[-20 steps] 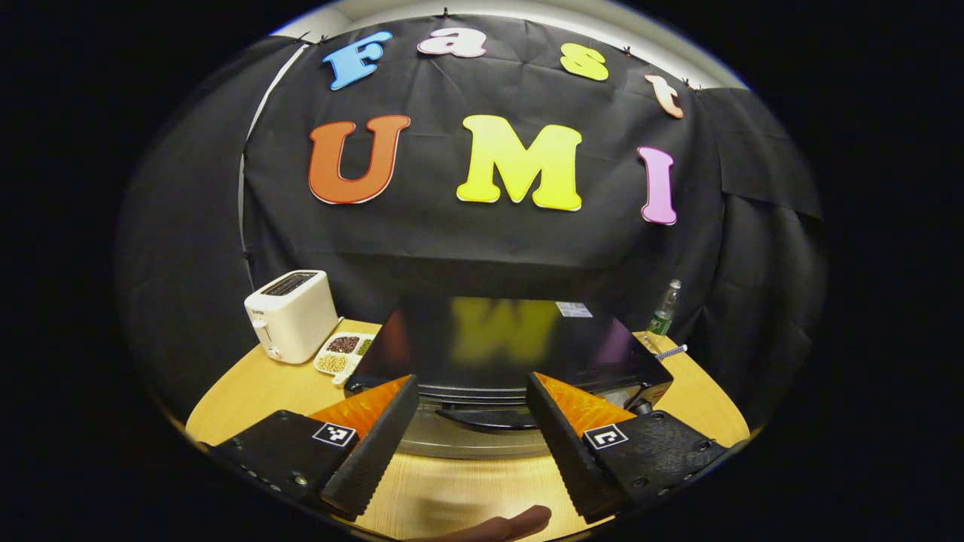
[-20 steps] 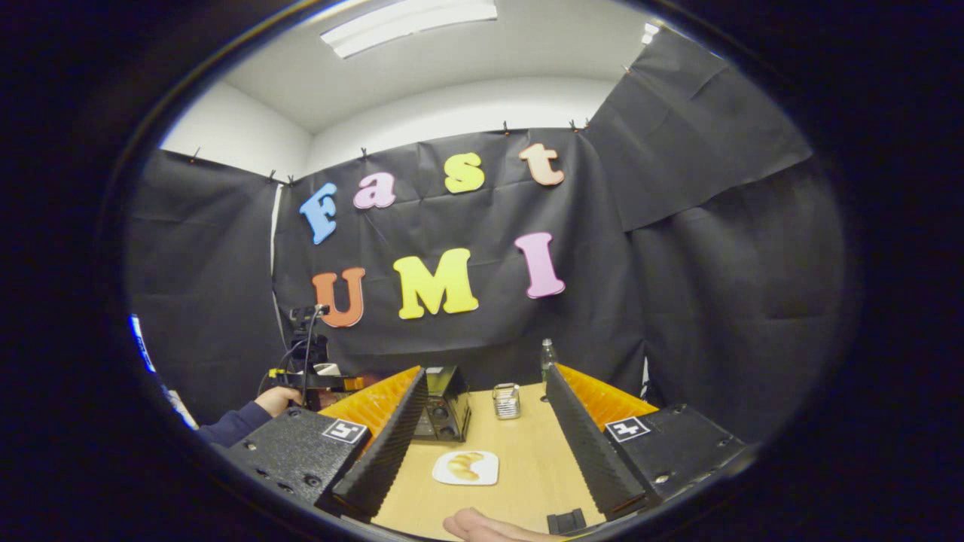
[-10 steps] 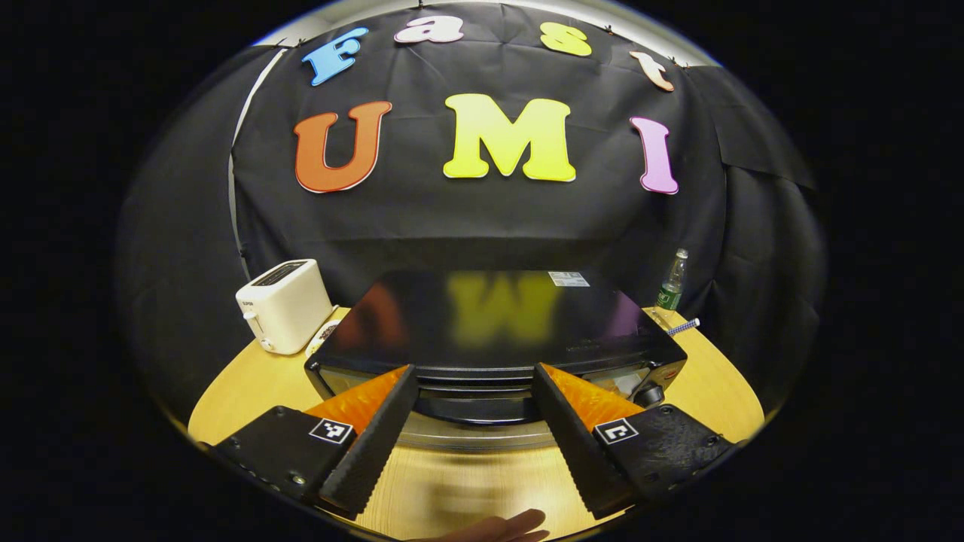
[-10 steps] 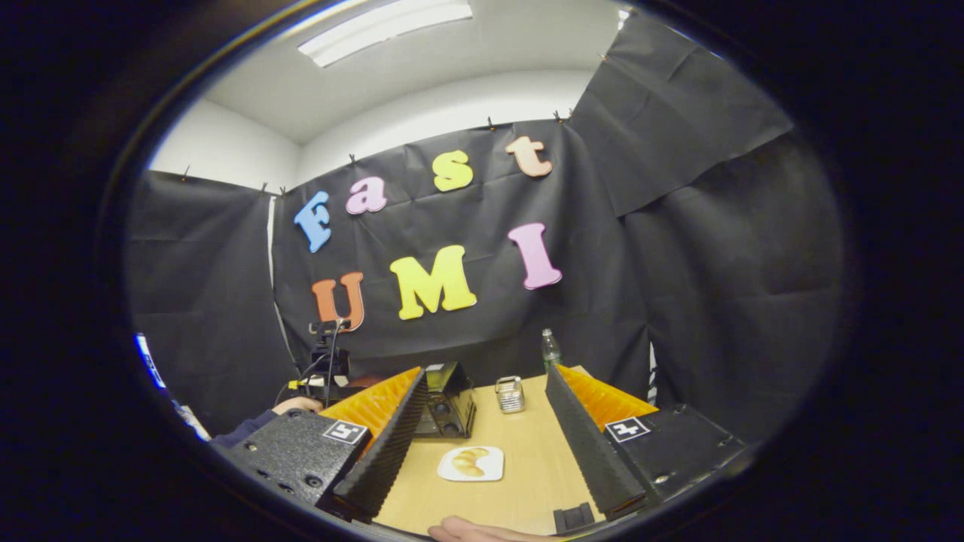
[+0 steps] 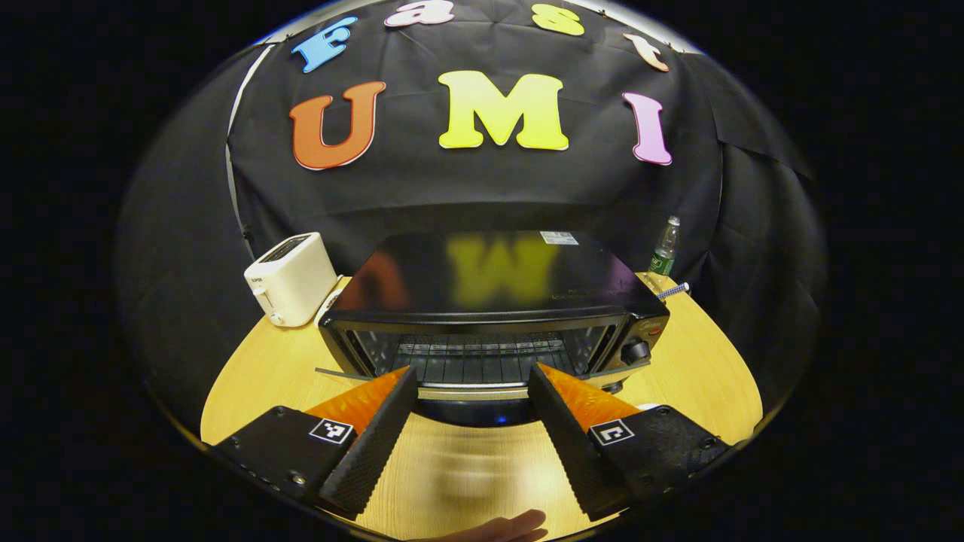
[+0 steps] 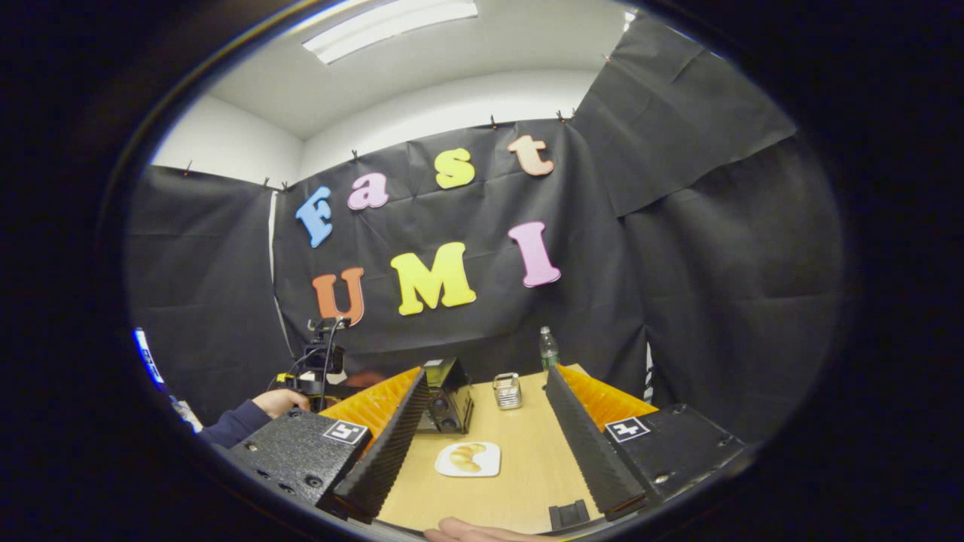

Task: Open the electric oven with the left hand, put the food in, and close the electric oven.

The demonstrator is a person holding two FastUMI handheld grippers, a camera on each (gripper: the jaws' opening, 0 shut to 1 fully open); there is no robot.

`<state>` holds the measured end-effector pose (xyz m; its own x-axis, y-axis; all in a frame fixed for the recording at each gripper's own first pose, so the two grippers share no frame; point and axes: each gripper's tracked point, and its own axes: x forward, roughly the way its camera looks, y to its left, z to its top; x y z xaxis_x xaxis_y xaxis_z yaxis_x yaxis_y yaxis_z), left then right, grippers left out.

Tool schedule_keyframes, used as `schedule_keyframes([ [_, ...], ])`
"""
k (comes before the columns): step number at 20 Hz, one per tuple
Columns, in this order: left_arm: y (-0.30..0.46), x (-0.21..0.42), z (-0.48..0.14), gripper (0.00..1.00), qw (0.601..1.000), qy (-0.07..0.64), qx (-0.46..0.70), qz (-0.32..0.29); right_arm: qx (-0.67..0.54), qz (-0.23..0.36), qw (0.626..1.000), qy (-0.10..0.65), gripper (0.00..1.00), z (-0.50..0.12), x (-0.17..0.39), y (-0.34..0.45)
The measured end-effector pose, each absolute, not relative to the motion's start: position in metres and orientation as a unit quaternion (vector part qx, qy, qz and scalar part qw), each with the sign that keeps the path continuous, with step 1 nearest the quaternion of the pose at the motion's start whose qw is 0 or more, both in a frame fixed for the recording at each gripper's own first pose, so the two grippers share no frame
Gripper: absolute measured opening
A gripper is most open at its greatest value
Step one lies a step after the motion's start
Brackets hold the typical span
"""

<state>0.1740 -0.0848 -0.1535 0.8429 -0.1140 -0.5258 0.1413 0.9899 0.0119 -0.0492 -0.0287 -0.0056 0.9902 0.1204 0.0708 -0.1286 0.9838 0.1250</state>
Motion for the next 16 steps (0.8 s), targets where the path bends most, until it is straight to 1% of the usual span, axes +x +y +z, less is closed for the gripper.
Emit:
schedule_keyframes([
  [1, -0.084, 0.168, -0.156, 0.98, 0.959, 0.273, 0.022, -0.068, 0.062, 0.063, 0.996, -0.029, 0.99, -0.007, -0.049, -0.027],
  [2, -0.084, 0.162, -0.158, 0.99, 0.959, 0.274, 0.021, -0.069, 0.06, 0.064, 0.996, -0.027, 0.96, -0.008, -0.049, -0.026],
  [3, -0.083, 0.156, -0.16, 0.98, 0.959, 0.272, 0.023, -0.07, 0.058, 0.066, 0.996, -0.025, 0.99, -0.011, -0.048, -0.023],
  [4, -0.083, 0.151, -0.162, 0.99, 0.96, 0.269, 0.026, -0.071, 0.056, 0.068, 0.996, -0.021, 0.96, -0.014, -0.046, -0.021],
  [5, -0.082, 0.148, -0.163, 0.98, 0.962, 0.262, 0.028, -0.072, 0.054, 0.069, 0.996, -0.017, 0.96, -0.017, -0.045, -0.021],
  [6, -0.083, 0.145, -0.165, 0.99, 0.963, 0.257, 0.029, -0.074, 0.053, 0.07, 0.996, -0.013, 0.99, -0.019, -0.042, -0.019],
  [7, -0.082, 0.141, -0.168, 0.98, 0.964, 0.252, 0.029, -0.074, 0.052, 0.07, 0.996, -0.01, 0.99, -0.021, -0.039, -0.018],
  [8, -0.081, 0.138, -0.171, 0.98, 0.965, 0.248, 0.029, -0.075, 0.052, 0.069, 0.996, -0.005, 0.96, -0.023, -0.037, -0.017],
  [16, -0.076, 0.106, -0.199, 0.98, 0.971, 0.227, 0.028, -0.073, 0.049, 0.071, 0.996, 0.022, 0.96, -0.043, -0.027, -0.009],
])
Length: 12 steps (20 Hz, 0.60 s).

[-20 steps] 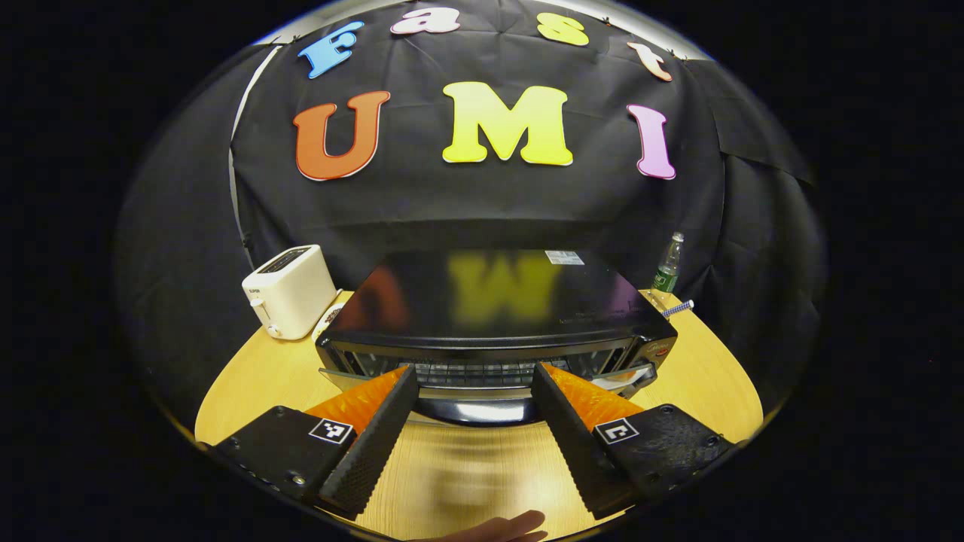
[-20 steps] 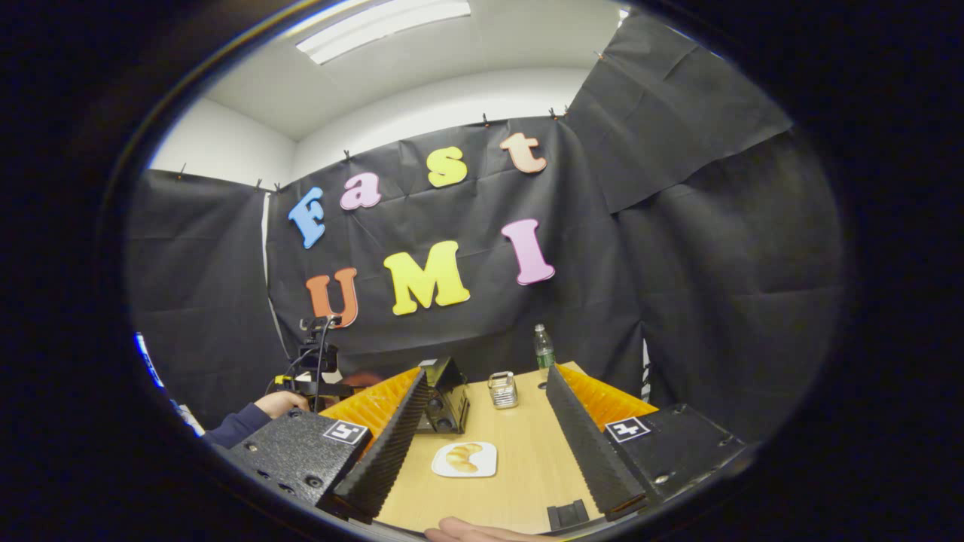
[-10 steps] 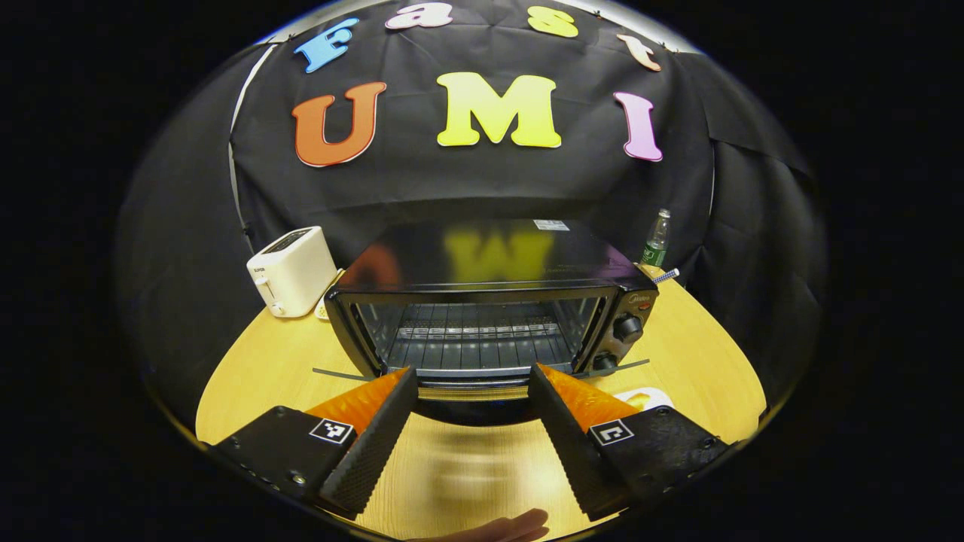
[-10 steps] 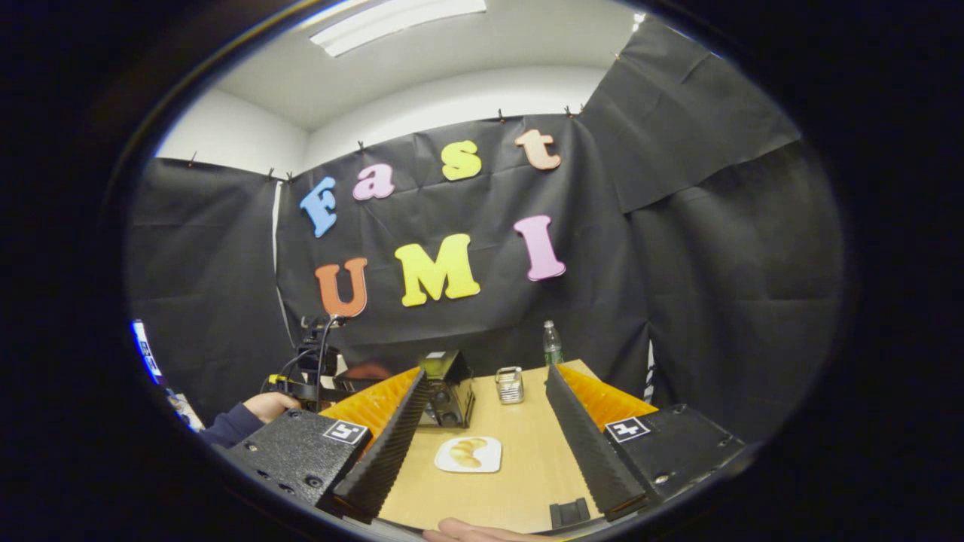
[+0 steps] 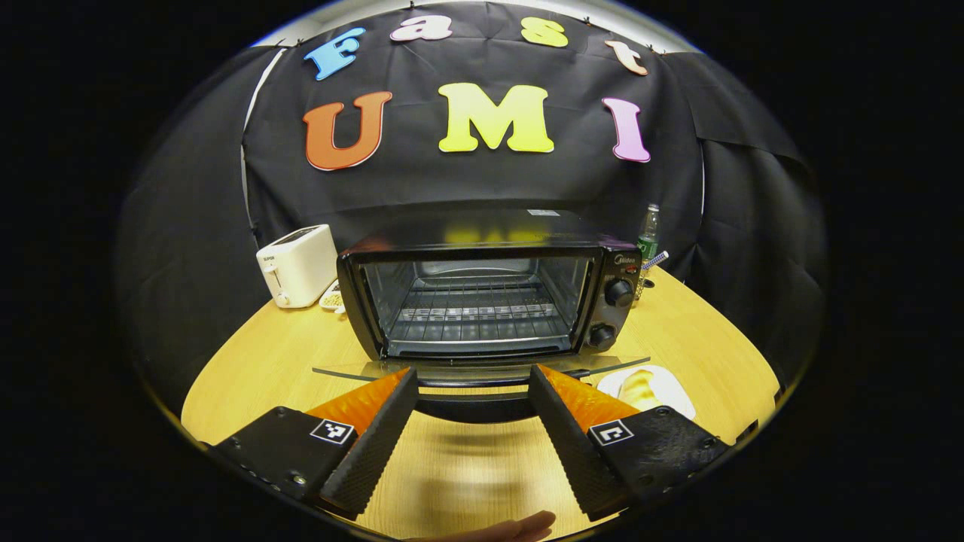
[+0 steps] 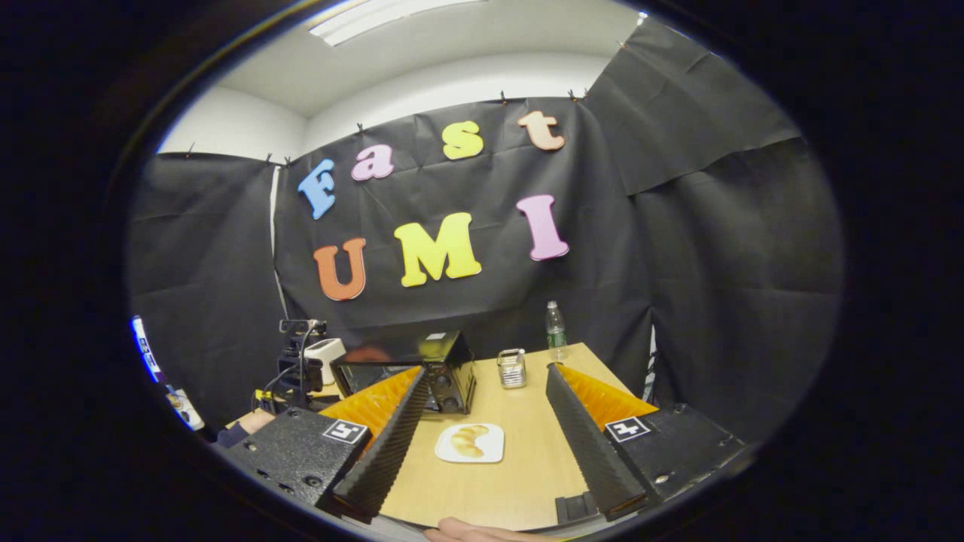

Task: Open the electric oven with the left hand, put the food in, and close the electric oven.

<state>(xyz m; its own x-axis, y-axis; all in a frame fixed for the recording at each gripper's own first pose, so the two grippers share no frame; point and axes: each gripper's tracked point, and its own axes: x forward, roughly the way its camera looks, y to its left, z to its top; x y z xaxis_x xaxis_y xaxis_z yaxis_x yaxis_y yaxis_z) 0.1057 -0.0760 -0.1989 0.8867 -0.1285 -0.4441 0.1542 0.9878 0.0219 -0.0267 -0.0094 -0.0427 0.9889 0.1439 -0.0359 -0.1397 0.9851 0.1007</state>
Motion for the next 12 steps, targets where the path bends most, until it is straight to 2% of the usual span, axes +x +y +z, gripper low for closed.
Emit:
schedule_keyframes([
  [7, -0.074, 0.089, -0.226, 0.98, 0.978, 0.192, 0.034, -0.073, 0.048, 0.066, 0.996, 0.039, 0.96, -0.058, -0.017, -0.007],
  [11, -0.072, 0.078, -0.252, 0.98, 0.978, 0.195, 0.033, -0.072, 0.045, 0.063, 0.996, 0.044, 0.96, -0.065, -0.014, -0.006],
  [12, -0.073, 0.076, -0.262, 0.98, 0.976, 0.204, 0.034, -0.072, 0.045, 0.06, 0.996, 0.046, 0.99, -0.066, -0.012, -0.007],
])
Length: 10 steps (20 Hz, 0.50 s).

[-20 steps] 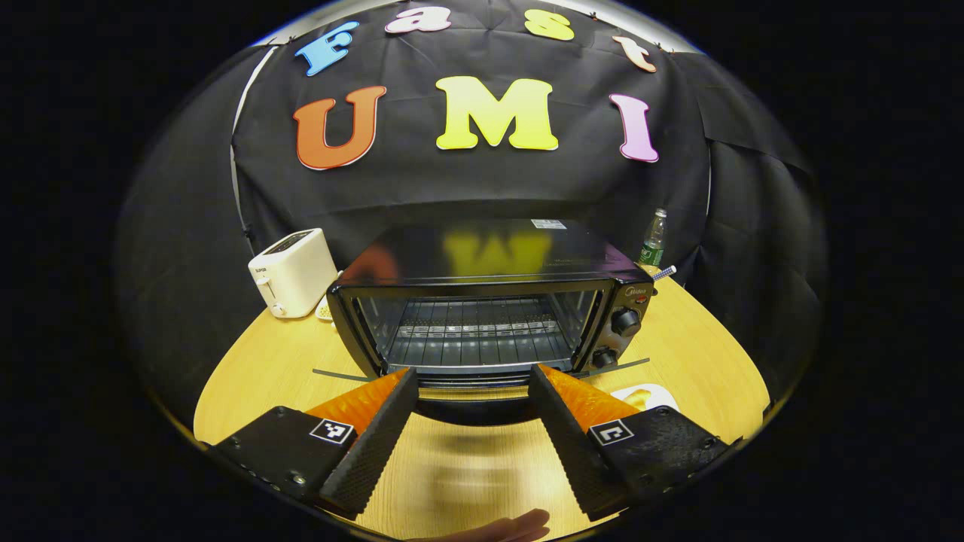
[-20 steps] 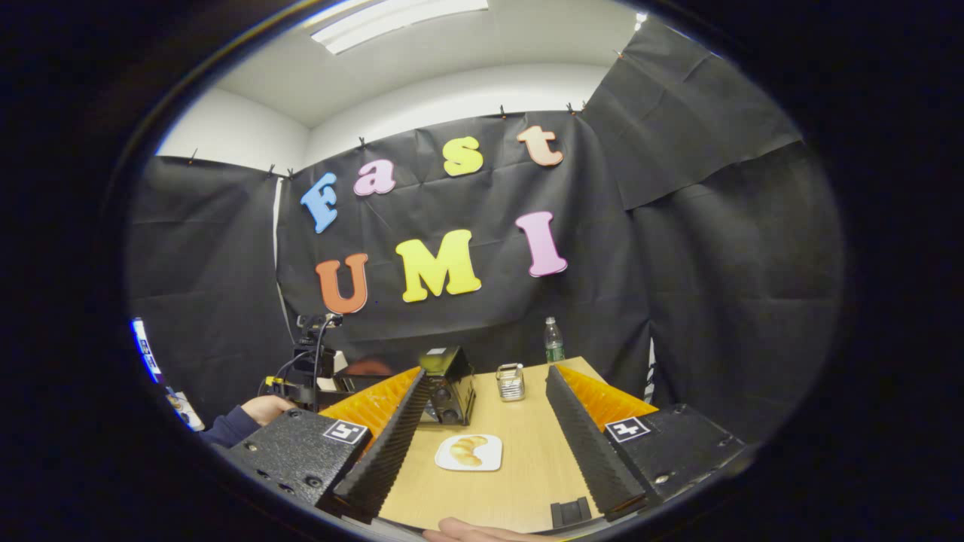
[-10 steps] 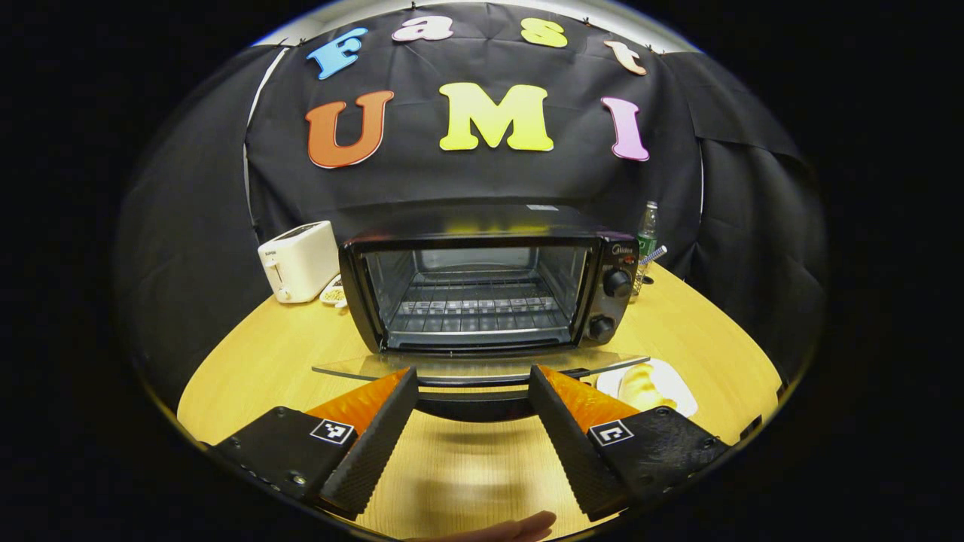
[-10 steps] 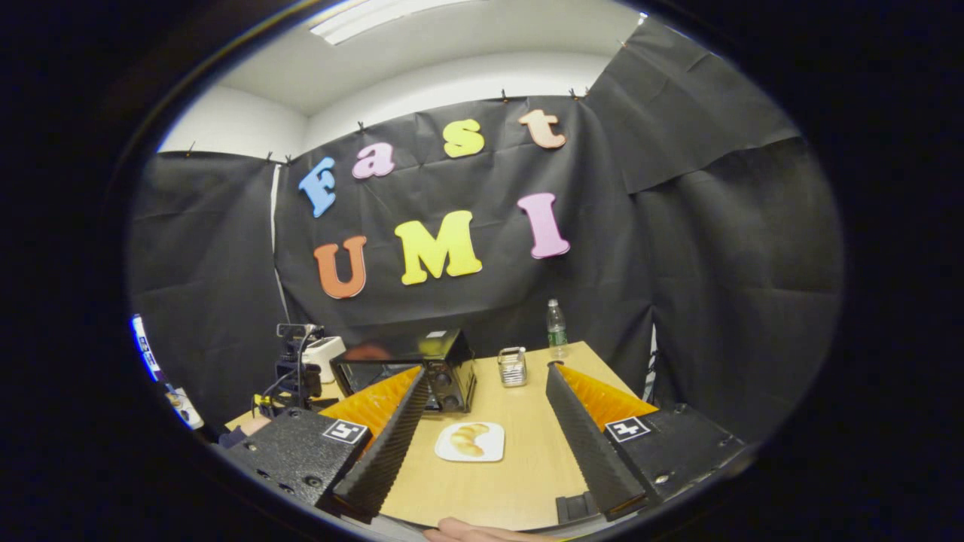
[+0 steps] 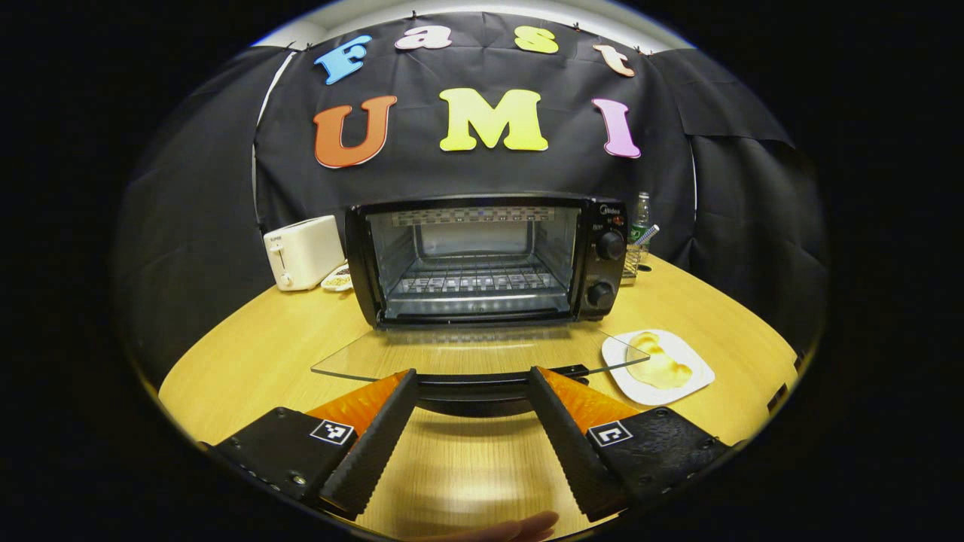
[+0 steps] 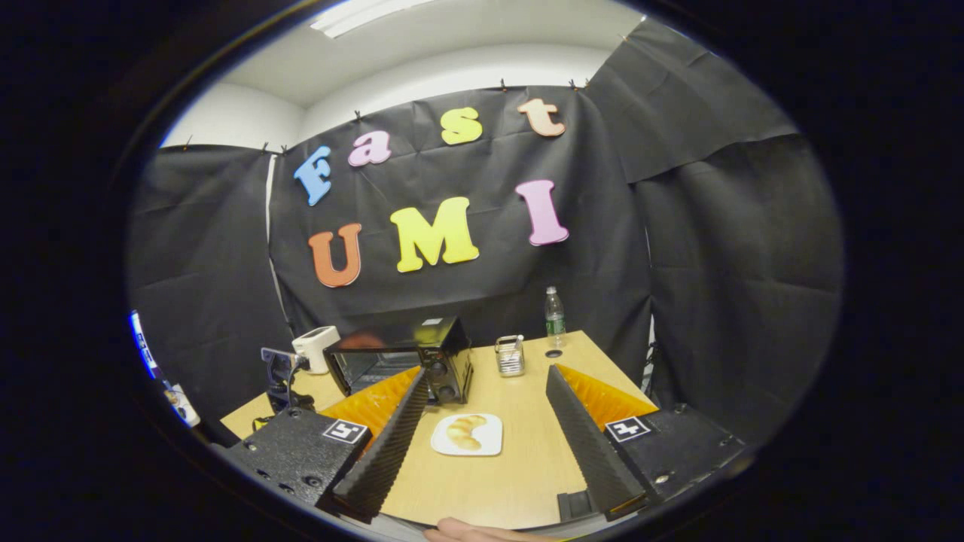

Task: Open the electric oven with the left hand, put the food in, and close the electric oven.

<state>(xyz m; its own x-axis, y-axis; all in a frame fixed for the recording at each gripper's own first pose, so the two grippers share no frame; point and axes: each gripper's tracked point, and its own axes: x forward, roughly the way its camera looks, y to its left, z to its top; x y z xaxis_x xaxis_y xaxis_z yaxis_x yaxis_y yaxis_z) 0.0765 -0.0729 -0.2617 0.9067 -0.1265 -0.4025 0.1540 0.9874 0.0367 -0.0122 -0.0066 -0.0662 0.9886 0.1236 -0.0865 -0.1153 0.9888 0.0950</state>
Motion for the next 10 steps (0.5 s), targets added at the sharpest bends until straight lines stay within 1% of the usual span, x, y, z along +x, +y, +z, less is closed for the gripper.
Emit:
schedule_keyframes([
  [1, -0.073, 0.075, -0.272, 0.97, 0.973, 0.217, 0.035, -0.072, 0.043, 0.054, 0.997, 0.046, 0.99, -0.066, -0.012, -0.009],
  [2, -0.073, 0.074, -0.284, 0.97, 0.969, 0.233, 0.037, -0.072, 0.039, 0.052, 0.997, 0.042, 0.96, -0.064, -0.011, -0.009],
  [3, -0.072, 0.071, -0.296, 0.85, 0.963, 0.258, 0.031, -0.069, 0.035, 0.052, 0.997, 0.039, 0.96, -0.063, -0.012, -0.007],
  [4, -0.072, 0.069, -0.295, 0.96, 0.964, 0.256, 0.022, -0.067, 0.032, 0.055, 0.997, 0.038, 0.99, -0.064, -0.012, -0.004],
  [5, -0.074, 0.069, -0.289, 0.96, 0.967, 0.243, 0.022, -0.067, 0.03, 0.056, 0.997, 0.041, 0.99, -0.066, -0.011, -0.002],
  [6, -0.076, 0.07, -0.285, 0.95, 0.968, 0.24, 0.026, -0.068, 0.03, 0.057, 0.997, 0.042, 0.96, -0.067, -0.009, -0.003],
  [7, -0.075, 0.069, -0.286, 0.95, 0.967, 0.242, 0.028, -0.068, 0.03, 0.054, 0.997, 0.045, 0.99, -0.069, -0.007, -0.003],
  [8, -0.071, 0.07, -0.287, 0.95, 0.968, 0.243, 0.025, -0.066, 0.031, 0.047, 0.997, 0.047, 0.96, -0.072, -0.004, -0.005],
  [9, -0.067, 0.068, -0.286, 0.96, 0.968, 0.242, 0.026, -0.061, 0.03, 0.044, 0.998, 0.044, 0.96, -0.072, 0.0, -0.003],
  [10, -0.062, 0.068, -0.278, 0.96, 0.969, 0.239, 0.03, -0.053, 0.026, 0.045, 0.998, 0.042, 1.0, -0.074, 0.005, 0.001],
])
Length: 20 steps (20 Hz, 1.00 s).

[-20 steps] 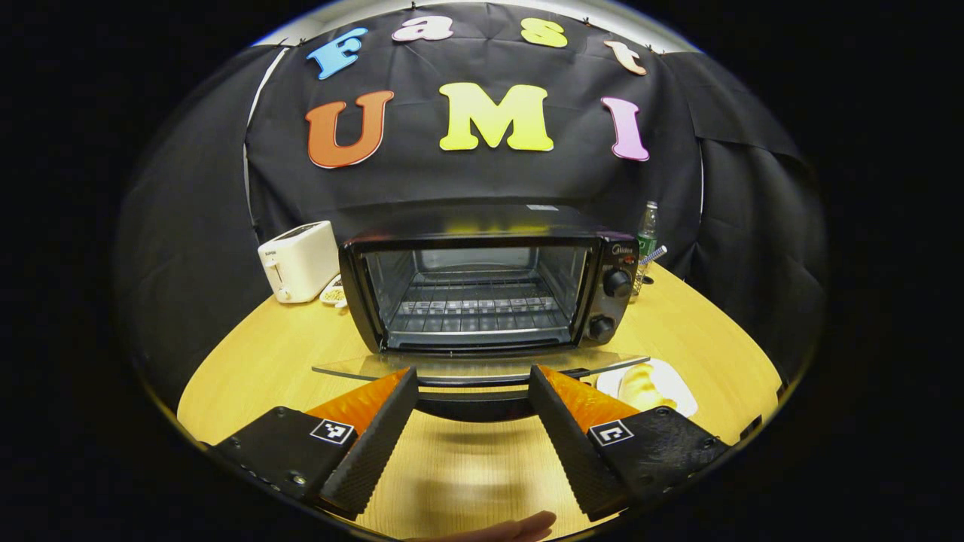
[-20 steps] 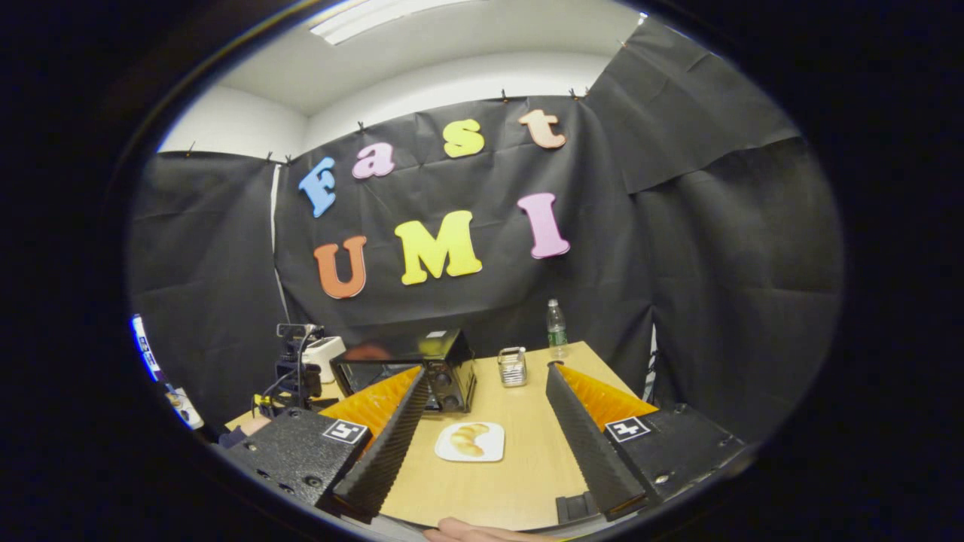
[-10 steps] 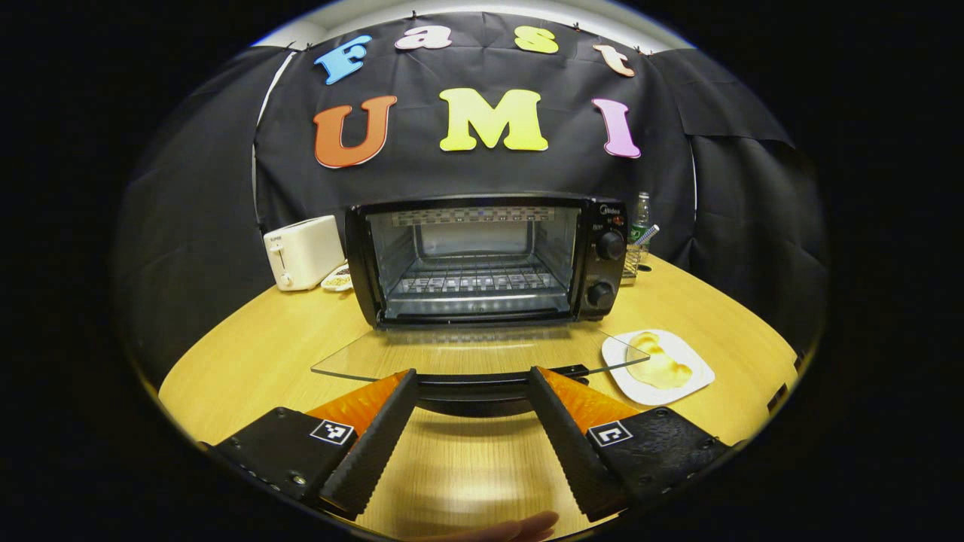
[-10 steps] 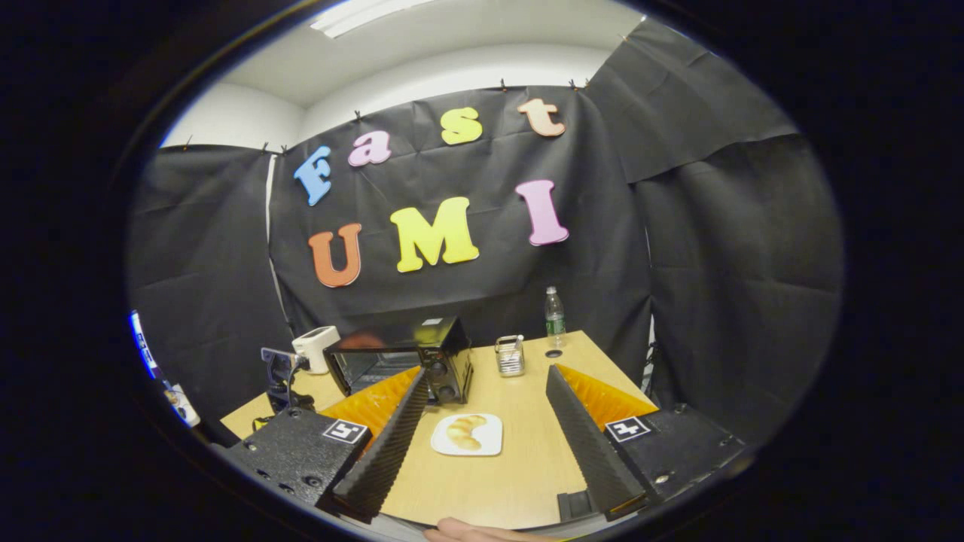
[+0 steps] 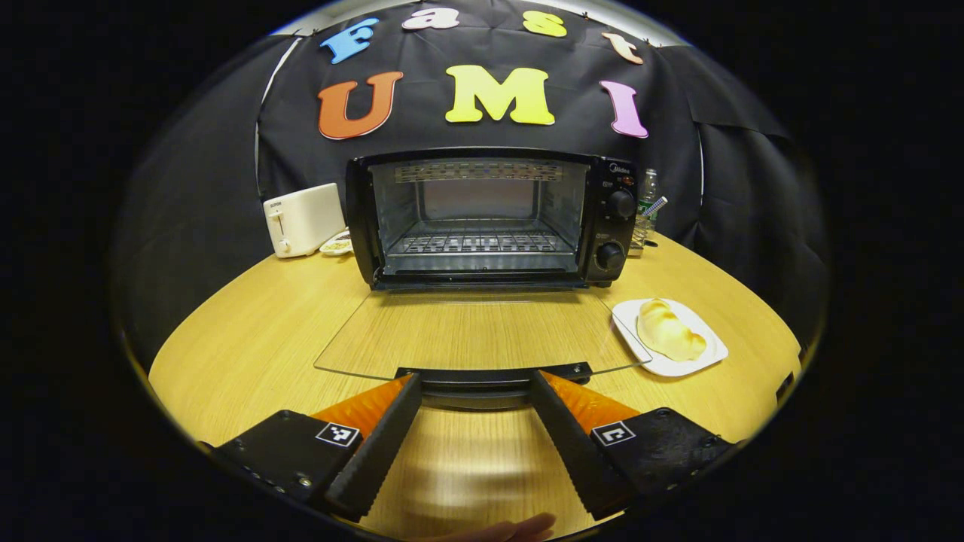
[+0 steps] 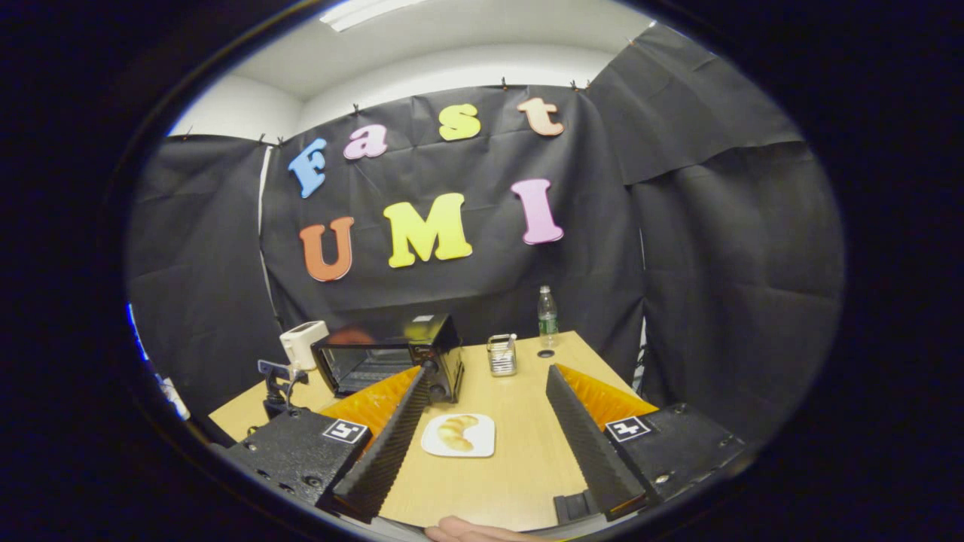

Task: Open the electric oven with the left hand, put the food in, and close the electric oven.

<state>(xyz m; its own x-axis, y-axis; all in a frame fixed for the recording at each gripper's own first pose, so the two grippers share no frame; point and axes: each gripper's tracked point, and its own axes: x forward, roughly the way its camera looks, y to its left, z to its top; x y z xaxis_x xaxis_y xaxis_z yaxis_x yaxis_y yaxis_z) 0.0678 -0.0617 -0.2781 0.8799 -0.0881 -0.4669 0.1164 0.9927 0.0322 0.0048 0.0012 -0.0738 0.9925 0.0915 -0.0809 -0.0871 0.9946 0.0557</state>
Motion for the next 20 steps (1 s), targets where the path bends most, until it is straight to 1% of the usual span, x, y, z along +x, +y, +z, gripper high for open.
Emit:
schedule_keyframes([
  [1, -0.058, 0.066, -0.268, 0.96, 0.971, 0.232, 0.036, -0.051, 0.02, 0.047, 0.998, 0.046, 0.96, -0.08, 0.01, 0.006],
  [2, -0.053, 0.063, -0.254, 0.96, 0.974, 0.219, 0.041, -0.042, 0.015, 0.052, 0.997, 0.052, 0.96, -0.087, 0.017, 0.011],
  [5, -0.043, 0.051, -0.207, 0.96, 0.984, 0.169, 0.04, -0.031, 0.005, 0.064, 0.995, 0.073, 0.96, -0.111, 0.042, 0.027],
  [6, -0.043, 0.045, -0.19, 0.96, 0.987, 0.154, 0.036, -0.032, -0.004, 0.065, 0.995, 0.082, 0.99, -0.121, 0.052, 0.031],
  [7, -0.041, 0.039, -0.176, 0.96, 0.989, 0.142, 0.031, -0.031, -0.014, 0.062, 0.994, 0.092, 0.96, -0.131, 0.062, 0.034],
  [11, -0.03, 0.009, -0.123, 0.96, 0.994, 0.103, 0.012, -0.022, -0.025, 0.068, 0.988, 0.138, 0.96, -0.18, 0.102, 0.053],
  [12, -0.033, 0.001, -0.11, 0.96, 0.995, 0.094, 0.009, -0.028, -0.027, 0.075, 0.985, 0.155, 1.0, -0.196, 0.111, 0.059],
  [13, -0.036, -0.006, -0.098, 1.0, 0.996, 0.086, 0.005, -0.039, -0.032, 0.081, 0.982, 0.167, 1.0, -0.208, 0.121, 0.064],
  [14, -0.037, -0.013, -0.088, 0.96, 0.996, 0.079, 0.002, -0.042, -0.041, 0.086, 0.98, 0.177, 0.96, -0.222, 0.132, 0.067],
  [17, -0.031, -0.032, -0.066, 0.96, 0.998, 0.056, 0.006, -0.039, -0.057, 0.096, 0.967, 0.23, 0.97, -0.27, 0.155, 0.069],
  [19, -0.025, -0.041, -0.062, 0.96, 0.998, 0.057, 0.012, -0.035, -0.049, 0.114, 0.957, 0.263, 0.97, -0.296, 0.16, 0.076],
  [20, -0.017, -0.049, -0.063, 0.96, 0.998, 0.063, 0.016, -0.021, -0.044, 0.122, 0.952, 0.279, 0.99, -0.308, 0.161, 0.079],
])
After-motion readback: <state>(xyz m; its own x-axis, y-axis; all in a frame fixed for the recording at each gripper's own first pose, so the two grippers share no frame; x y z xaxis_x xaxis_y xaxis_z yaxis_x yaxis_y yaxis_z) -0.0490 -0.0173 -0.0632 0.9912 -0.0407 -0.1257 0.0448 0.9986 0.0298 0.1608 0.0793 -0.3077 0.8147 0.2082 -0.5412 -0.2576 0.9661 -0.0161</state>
